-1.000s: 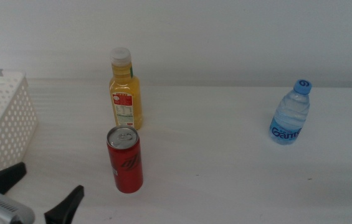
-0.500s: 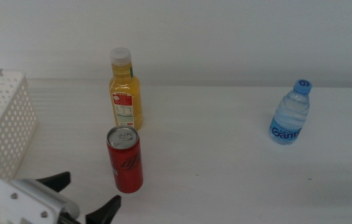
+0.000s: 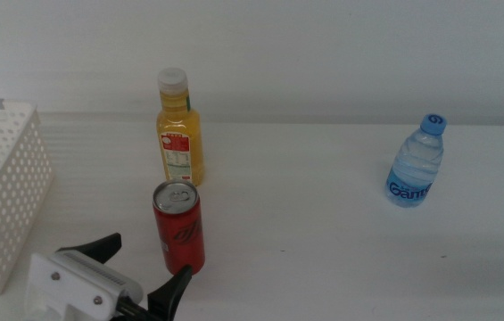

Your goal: Use arms to grab the bottles and put them into the dustbin to the left of the table.

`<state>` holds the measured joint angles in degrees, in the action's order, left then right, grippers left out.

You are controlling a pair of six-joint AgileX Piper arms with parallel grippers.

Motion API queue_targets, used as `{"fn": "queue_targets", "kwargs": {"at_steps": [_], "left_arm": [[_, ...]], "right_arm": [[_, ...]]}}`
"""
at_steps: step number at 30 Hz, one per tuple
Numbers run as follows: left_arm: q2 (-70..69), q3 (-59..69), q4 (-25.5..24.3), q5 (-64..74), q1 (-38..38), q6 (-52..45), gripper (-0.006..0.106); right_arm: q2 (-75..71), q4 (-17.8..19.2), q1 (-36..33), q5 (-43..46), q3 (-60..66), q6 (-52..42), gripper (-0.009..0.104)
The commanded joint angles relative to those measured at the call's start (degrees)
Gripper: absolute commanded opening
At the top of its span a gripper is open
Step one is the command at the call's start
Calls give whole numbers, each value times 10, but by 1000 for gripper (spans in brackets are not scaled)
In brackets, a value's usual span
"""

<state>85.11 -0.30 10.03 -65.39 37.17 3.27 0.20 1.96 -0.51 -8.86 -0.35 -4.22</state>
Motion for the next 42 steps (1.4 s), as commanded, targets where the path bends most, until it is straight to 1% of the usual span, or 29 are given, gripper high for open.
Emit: {"fn": "queue_targets", "kwargs": {"at_steps": [1, 2, 5, 8, 23, 25, 28, 32, 35, 42], "left_arm": [[41, 22, 9, -68, 6, 12, 94], [56, 22, 10, -89, 6, 12, 94], [86, 21, 3, -93, 6, 44, 94], [100, 21, -5, -93, 6, 45, 94], [90, 11, 10, -93, 6, 51, 94], [91, -7, 10, -89, 6, 27, 94], [92, -13, 10, -87, 6, 27, 94], [93, -33, 28, -64, 6, 26, 94], [93, -59, 37, -25, 6, 10, 94], [94, -100, 60, 13, 6, -16, 94]], "right_arm": [[-23, 2, 5, 7, 26, -1, 93], [-23, 2, 5, 7, 26, -1, 93], [-23, 2, 5, 7, 26, -1, 93], [-23, 2, 5, 7, 26, -1, 93], [-23, 2, 5, 7, 26, -1, 93], [-23, 2, 5, 7, 26, -1, 93], [-23, 2, 5, 7, 26, -1, 93], [-23, 2, 5, 7, 26, -1, 93], [-23, 2, 5, 7, 26, -1, 93], [-23, 2, 5, 7, 26, -1, 93]]}}
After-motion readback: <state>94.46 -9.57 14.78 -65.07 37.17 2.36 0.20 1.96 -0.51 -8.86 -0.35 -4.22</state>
